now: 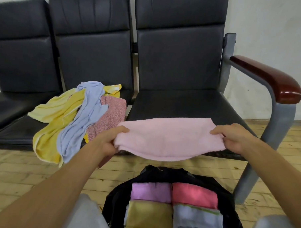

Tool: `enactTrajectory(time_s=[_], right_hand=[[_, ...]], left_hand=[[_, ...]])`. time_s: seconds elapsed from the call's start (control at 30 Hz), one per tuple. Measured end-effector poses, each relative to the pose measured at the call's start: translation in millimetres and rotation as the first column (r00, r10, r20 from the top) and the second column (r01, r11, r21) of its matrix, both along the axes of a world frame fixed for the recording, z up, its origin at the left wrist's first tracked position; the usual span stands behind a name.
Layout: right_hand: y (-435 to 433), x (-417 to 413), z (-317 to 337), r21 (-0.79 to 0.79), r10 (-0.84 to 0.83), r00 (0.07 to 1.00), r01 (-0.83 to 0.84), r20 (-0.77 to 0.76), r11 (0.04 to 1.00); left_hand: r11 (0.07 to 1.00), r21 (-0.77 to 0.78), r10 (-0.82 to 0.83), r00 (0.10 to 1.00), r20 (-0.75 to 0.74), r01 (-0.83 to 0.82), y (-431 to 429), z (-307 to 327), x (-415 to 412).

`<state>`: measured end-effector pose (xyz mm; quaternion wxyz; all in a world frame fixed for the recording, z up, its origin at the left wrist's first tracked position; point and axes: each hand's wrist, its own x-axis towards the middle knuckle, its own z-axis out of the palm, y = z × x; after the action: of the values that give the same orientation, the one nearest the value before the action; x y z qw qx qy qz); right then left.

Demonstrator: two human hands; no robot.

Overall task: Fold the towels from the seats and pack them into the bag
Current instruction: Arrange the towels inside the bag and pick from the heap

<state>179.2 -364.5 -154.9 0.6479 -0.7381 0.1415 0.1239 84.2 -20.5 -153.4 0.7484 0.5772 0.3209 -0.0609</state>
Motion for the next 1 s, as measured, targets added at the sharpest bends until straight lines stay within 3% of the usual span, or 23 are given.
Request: enactTrajectory(time_s=[0.13, 0.3, 0.4, 0.53, 0.7, 0.77, 0.9, 1.0], right_hand=[[-0.5, -5.8, -4.2, 0.129, 0.017, 0.997, -0.007, -0.077, 0.992], [3.0, -7.1, -9.7, 0.027, 0.03, 0.998, -0.029, -0.061, 0.999], [2.6, -7.3, -10.3, -0.028, 0.039, 0.998, -0.04, -0.051, 0.999], [-0.5, -7.7, -12.6, 0.023, 0.05, 0.998, -0.049, -0.046, 0.999], [-4.0, -4.5, -19.2, 0.072, 0.057, 0.998, -0.054, -0.038, 0.996], [-4.8, -3.1, -20.4, 0.061, 0.062, 0.997, -0.06, -0.037, 0.996], [-6.6, -1.1, -24.8, 0.055, 0.064, 0.998, -0.063, -0.023, 0.996], [-4.8, 0.9, -25.6, 0.025, 0.051, 0.999, -0.052, 0.009, 0.998]], left_hand=[[0.993, 0.036, 0.112, 0.991, 0.069, -0.114, -5.9, 4.5, -0.2], [0.986, 0.089, 0.116, 0.97, 0.213, -0.138, -35.4, 34.9, 14.4], [0.979, 0.197, 0.012, 0.97, 0.242, -0.061, -70.8, 51.4, 29.6], [0.937, 0.341, -0.138, 0.973, 0.183, 0.068, -123.8, 56.5, 47.5], [0.803, 0.551, -0.305, 0.951, 0.051, 0.228, -185.3, 41.9, 60.6], [0.731, 0.623, -0.401, 0.914, 0.062, 0.278, -201.9, 28.5, 64.5], [0.577, 0.661, -0.659, 0.752, 0.029, 0.48, -217.3, 12.5, 57.7], [0.621, 0.636, -0.659, 0.745, 0.105, 0.459, -203.7, 13.1, 52.6]])
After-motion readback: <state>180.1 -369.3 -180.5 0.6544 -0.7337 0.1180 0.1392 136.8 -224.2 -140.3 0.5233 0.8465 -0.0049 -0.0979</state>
